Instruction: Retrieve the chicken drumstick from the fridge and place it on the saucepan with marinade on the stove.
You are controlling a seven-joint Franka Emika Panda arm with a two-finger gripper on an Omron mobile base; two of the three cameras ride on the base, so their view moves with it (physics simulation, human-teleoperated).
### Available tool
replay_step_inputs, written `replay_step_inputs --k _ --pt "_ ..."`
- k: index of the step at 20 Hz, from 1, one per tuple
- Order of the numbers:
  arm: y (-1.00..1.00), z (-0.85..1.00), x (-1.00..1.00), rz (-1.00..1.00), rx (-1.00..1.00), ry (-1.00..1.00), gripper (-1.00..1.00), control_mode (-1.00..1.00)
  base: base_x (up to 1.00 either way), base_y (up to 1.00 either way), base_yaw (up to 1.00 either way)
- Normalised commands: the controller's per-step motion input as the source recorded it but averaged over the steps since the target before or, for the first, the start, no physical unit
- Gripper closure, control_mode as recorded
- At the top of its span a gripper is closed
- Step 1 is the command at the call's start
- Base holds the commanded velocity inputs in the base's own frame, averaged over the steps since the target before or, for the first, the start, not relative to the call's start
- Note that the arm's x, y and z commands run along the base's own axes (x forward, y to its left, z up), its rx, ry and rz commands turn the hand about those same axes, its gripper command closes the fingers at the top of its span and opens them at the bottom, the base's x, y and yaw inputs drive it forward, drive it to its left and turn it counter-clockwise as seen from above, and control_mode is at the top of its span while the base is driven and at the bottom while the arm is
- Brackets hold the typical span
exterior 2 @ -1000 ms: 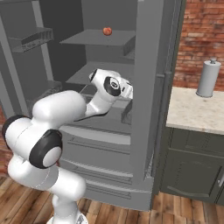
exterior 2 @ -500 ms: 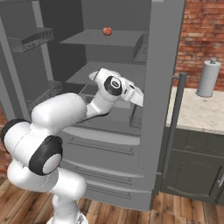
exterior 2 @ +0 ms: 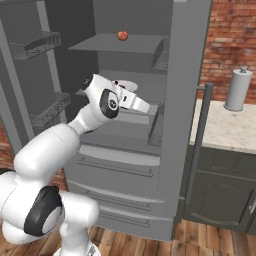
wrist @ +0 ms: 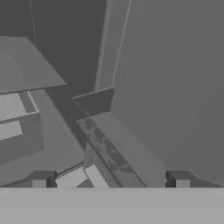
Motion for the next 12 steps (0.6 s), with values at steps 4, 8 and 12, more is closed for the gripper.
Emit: replay_step_inputs --k 4,8,12 --pt "0.51 0.00 -0.02 0.65 0.25 0.17 -1.00 -1.00 0.00 0.00 0.00" --pt "0.49 0.02 -0.04 0.48 0.41 0.08 -1.00 -1.00 0.00 0.00 0.00" --pt "0.64 0.44 -0.01 0.20 0.32 0.00 -1.00 -1.00 0.00 0.00 0.00"
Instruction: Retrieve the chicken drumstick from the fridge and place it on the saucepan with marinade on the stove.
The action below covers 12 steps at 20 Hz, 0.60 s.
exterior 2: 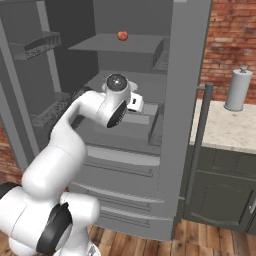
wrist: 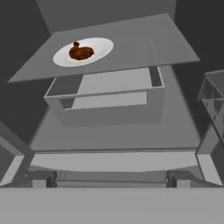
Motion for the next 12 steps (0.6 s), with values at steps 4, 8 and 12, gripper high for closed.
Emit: replay_step_inputs --k 4,8,12 --pt "0.71 0.93 0.06 0.01 0.03 0.24 -1.00 -1.00 0.00 0.00 0.00" --pt "0.20 0.31 0.05 0.00 0.00 0.26 -1.00 -1.00 0.00 0.00 0.00" --pt "0.00 0.00 0.00 0.00 0.00 0.00 -1.00 -1.00 0.00 0.00 0.00"
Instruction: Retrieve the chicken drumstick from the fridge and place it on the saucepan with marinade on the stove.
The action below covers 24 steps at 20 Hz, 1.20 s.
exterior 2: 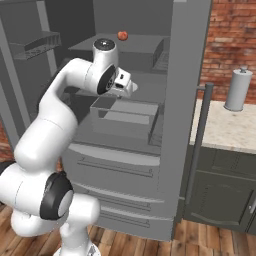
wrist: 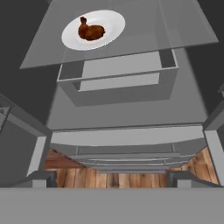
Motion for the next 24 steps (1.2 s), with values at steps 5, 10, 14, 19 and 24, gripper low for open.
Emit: replay_step_inputs --k 5,10,14,19,24 --pt "0.00 0.00 0.00 0.00 0.00 0.00 -1.00 -1.00 0.00 0.00 0.00" --pt "0.00 0.00 0.00 0.00 0.00 0.00 -1.00 -1.00 0.00 0.00 0.00" --pt "0.00 0.00 0.00 0.00 0.00 0.00 -1.00 -1.00 0.00 0.00 0.00" --pt "-0.06 0.00 0.00 0.00 0.00 0.00 -1.00 -1.00 0.00 0.00 0.00" --pt "-0.09 -0.01 0.00 0.00 0.00 0.00 -1.00 1.00 0.05 -0.16 0.01"
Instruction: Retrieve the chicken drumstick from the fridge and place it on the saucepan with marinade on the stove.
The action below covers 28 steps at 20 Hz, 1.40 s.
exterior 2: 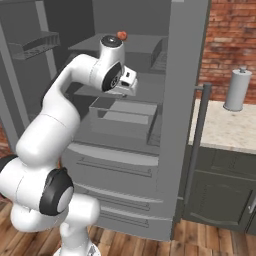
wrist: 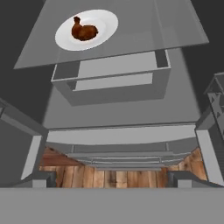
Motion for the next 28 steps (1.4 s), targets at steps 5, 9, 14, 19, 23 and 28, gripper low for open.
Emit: replay_step_inputs --k 5,9,14,19,23,28 --pt "0.00 0.00 0.00 0.00 0.00 0.00 -1.00 1.00 0.37 0.01 -0.01" --pt "0.00 0.00 0.00 0.00 0.00 0.00 -1.00 1.00 0.62 0.09 -0.05" --pt "0.00 0.00 0.00 0.00 0.00 0.00 -1.00 1.00 0.61 0.11 -0.02" --pt "0.00 0.00 0.00 0.00 0.00 0.00 -1.00 1.00 0.40 0.28 0.00" --pt "0.00 0.00 0.00 0.00 0.00 0.00 -1.00 1.00 0.36 0.48 0.04" --pt "0.00 0.00 0.00 0.00 0.00 0.00 -1.00 1.00 0.16 0.38 0.14"
